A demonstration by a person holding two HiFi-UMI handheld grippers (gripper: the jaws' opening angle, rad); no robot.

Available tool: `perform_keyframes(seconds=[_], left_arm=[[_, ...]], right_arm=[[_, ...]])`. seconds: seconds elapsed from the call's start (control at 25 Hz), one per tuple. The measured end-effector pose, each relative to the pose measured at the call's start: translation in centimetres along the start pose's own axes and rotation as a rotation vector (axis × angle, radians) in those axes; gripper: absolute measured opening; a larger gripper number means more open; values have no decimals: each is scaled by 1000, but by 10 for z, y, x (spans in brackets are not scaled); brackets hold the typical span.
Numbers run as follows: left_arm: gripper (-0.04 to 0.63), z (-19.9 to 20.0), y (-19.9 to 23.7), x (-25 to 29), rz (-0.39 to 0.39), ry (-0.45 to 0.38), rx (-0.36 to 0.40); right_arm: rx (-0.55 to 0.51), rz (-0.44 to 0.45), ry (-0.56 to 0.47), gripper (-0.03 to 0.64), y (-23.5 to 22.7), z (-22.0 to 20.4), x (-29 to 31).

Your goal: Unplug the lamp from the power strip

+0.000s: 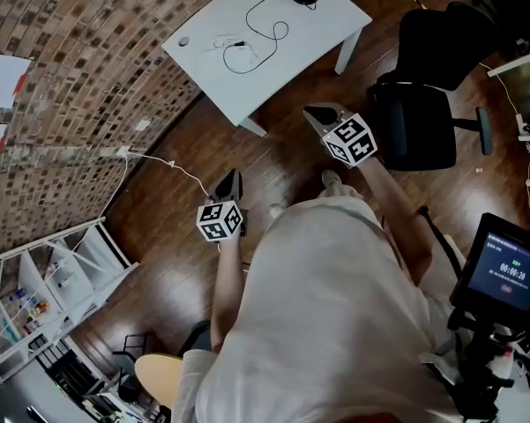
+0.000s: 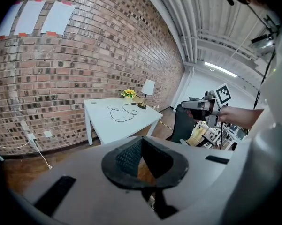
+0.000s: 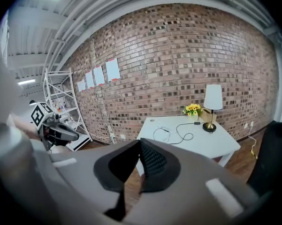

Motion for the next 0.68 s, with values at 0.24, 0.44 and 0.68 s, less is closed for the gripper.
perform_keyframes(seconds=[0.24,0.44,0.68], left_arm=[[5,-1,-8,3,-27,11,1],[5,7,-25,10,-105,-24,-51],[155,45,-75,20,-475,-169,-361]], right_arm=[[3,37,-32,-6,12,7,-1],[78,100,-82,-6,23,8,-10],[123,177,-135,-7,34,10,-39]])
Point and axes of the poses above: the fingertips, and each gripper's own axes: x forward along the fingers, y to its left, z out of its top, the point moved 4 cm from there along -x, backward along the fingers, and after that the axes turned 6 degrees about y, right-handed, at the moved point
